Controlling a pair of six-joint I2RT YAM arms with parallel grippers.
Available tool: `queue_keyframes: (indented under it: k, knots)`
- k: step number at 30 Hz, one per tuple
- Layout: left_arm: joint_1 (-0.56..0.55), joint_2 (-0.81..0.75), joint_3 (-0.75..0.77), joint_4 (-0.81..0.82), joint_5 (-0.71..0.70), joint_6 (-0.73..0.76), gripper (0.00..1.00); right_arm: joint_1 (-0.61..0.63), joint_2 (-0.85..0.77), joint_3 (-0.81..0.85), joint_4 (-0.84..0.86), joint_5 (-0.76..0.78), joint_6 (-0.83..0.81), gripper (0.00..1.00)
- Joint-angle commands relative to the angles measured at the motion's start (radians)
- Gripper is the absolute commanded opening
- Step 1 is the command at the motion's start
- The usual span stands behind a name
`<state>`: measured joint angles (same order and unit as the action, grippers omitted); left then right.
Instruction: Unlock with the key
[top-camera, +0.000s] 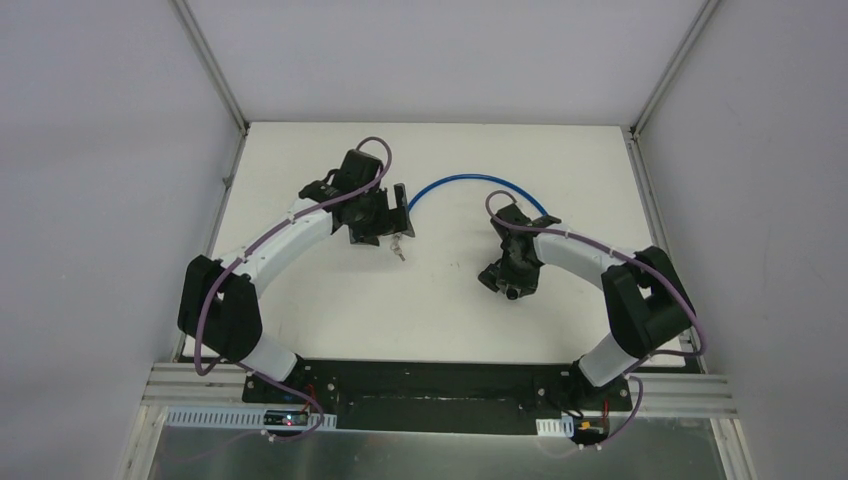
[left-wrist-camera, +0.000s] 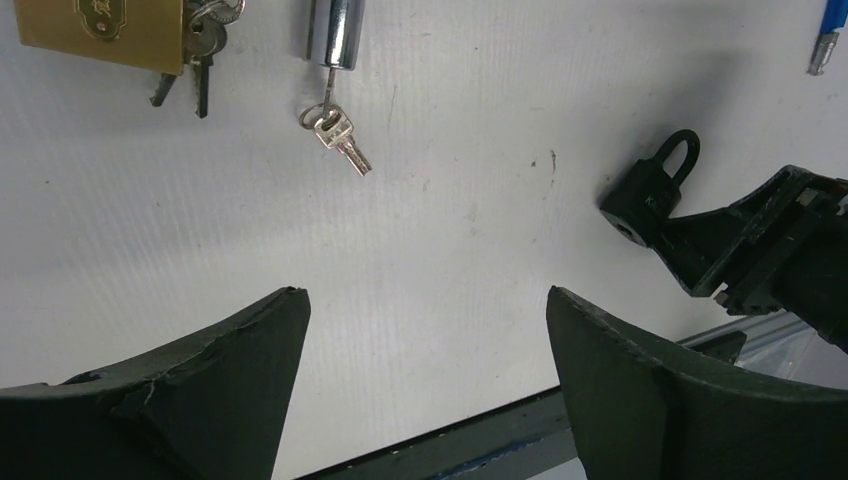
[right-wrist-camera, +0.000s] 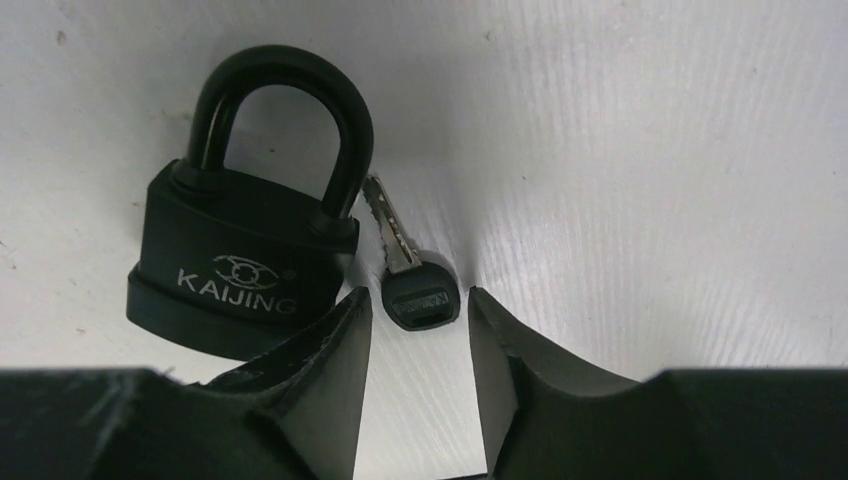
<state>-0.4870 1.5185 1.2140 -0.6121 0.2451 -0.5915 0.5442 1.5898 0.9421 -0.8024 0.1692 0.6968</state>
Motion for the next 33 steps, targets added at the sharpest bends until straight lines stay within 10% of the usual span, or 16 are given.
queue_keyframes:
  k: [1, 33]
  knots:
    - [0.001, -0.046, -0.032, 0.058, 0.029, -0.034, 0.9, 0.005, 0.029, 0.008, 0.068, -0.014, -0.033, 0.42]
    - [0.001, -0.005, -0.026, 0.118, 0.182, -0.031, 0.83, -0.045, -0.101, -0.098, 0.078, -0.038, -0.06, 0.17]
